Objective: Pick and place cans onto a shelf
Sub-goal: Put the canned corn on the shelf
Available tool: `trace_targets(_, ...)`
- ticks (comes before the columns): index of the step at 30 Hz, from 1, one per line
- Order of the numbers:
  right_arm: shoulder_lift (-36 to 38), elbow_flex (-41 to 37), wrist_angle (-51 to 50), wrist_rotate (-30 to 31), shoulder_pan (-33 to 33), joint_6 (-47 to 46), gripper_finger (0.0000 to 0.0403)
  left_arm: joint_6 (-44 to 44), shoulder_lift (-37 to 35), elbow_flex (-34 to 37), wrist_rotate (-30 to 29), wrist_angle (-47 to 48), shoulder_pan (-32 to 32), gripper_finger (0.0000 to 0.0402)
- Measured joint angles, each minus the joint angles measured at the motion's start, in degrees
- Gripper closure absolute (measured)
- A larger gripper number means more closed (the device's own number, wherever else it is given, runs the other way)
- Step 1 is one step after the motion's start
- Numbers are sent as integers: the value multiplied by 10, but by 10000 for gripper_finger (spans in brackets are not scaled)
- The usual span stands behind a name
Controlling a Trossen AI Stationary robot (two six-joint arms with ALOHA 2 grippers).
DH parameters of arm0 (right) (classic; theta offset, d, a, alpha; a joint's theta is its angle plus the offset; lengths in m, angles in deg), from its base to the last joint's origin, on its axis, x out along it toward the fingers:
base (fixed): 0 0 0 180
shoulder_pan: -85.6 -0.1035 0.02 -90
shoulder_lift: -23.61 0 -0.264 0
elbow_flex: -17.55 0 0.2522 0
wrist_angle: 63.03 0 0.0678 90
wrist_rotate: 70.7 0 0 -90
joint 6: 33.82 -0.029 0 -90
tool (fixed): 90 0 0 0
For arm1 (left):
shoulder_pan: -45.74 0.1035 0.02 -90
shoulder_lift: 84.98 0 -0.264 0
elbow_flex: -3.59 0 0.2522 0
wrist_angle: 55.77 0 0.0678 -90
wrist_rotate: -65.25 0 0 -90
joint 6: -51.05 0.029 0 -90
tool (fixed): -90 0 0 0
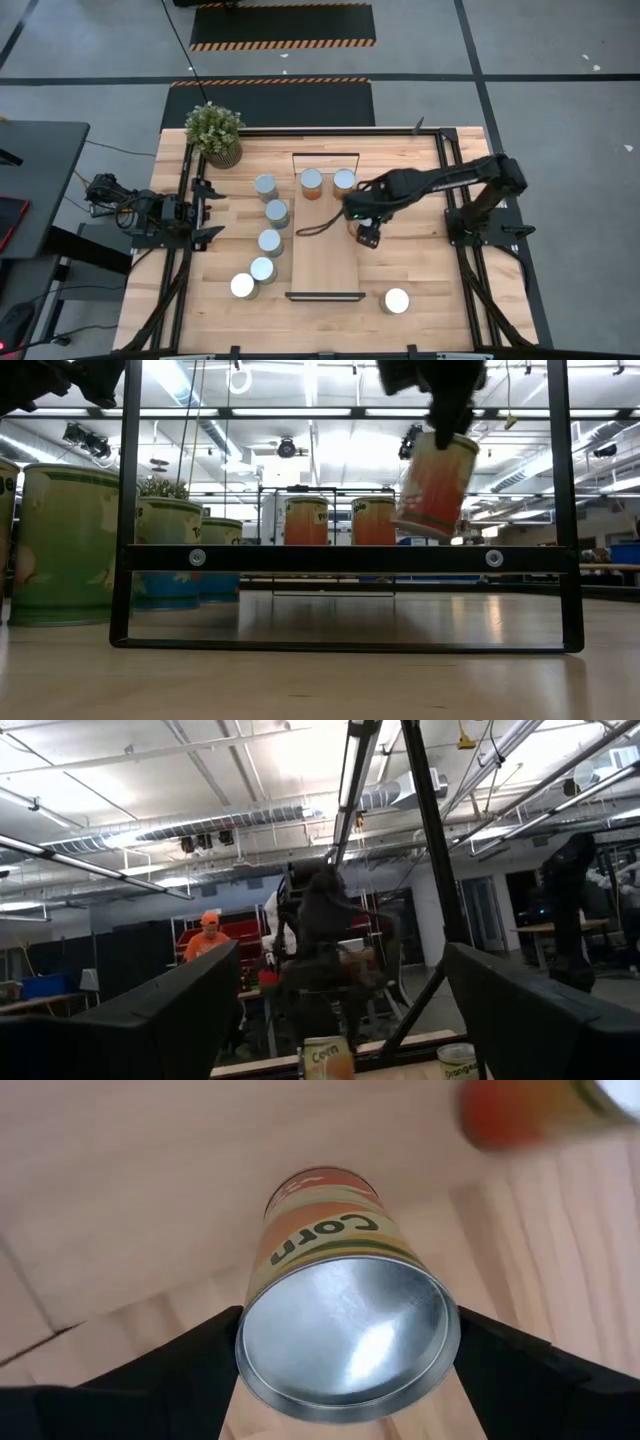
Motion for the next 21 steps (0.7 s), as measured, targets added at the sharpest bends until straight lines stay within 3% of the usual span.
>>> trace_targets(10, -177, 198, -103, -48, -35, 117, 66, -36, 0, 0, 0, 3, 0, 44)
trace_targets(21, -224, 243, -105, -53, -55, 145, 54, -48, 0, 0, 0, 6, 0, 44)
